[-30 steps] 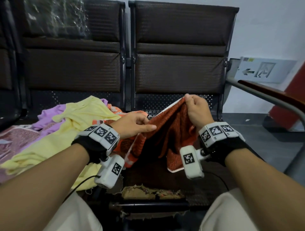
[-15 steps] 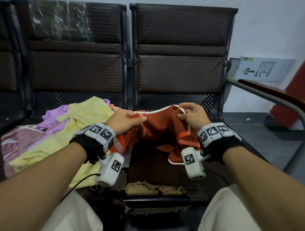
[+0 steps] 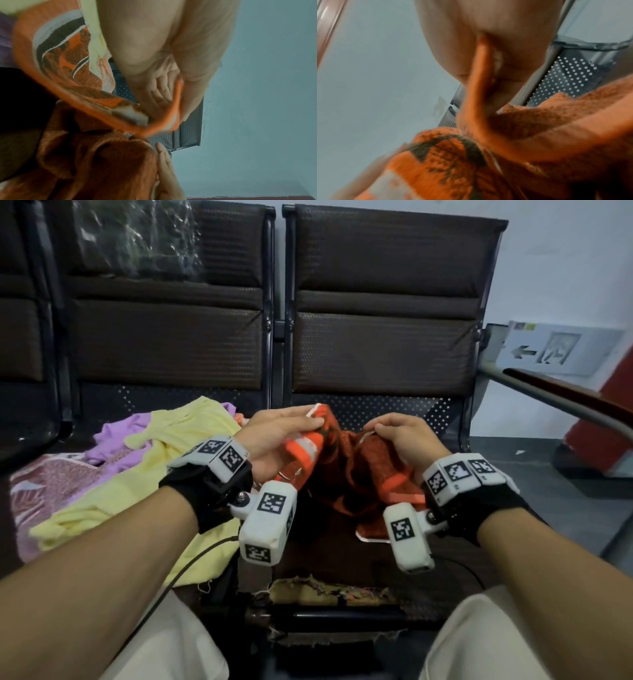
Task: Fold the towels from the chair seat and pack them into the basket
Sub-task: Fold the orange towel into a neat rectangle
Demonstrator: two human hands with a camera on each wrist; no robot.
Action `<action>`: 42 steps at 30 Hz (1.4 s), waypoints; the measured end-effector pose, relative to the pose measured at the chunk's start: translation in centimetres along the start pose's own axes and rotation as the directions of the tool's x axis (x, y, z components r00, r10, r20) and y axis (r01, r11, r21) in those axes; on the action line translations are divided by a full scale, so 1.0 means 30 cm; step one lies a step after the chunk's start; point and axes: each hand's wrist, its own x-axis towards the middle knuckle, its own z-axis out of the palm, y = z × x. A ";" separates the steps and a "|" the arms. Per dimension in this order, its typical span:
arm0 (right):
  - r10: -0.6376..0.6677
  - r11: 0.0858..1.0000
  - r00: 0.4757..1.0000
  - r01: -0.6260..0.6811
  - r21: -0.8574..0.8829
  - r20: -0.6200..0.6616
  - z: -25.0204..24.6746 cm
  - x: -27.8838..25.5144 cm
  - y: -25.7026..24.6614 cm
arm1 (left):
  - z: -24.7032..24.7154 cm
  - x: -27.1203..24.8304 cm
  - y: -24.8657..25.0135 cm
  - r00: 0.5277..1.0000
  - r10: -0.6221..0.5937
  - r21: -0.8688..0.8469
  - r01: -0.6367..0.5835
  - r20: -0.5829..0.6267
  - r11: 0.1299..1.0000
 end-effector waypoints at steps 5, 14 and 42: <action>-0.004 0.910 0.994 -0.044 0.413 0.113 0.007 -0.015 -0.040 | -0.010 0.014 0.011 0.996 0.087 -0.027 -0.088 -0.026 0.996; -0.097 0.993 0.990 0.104 -0.064 0.107 -0.006 0.005 0.062 | -0.032 0.023 -0.033 0.985 0.107 0.329 -0.057 -0.136 0.943; -0.286 0.893 0.934 0.341 -0.294 0.216 0.158 -0.018 0.001 | -0.130 -0.026 -0.030 0.956 0.231 0.641 -0.064 -0.180 0.765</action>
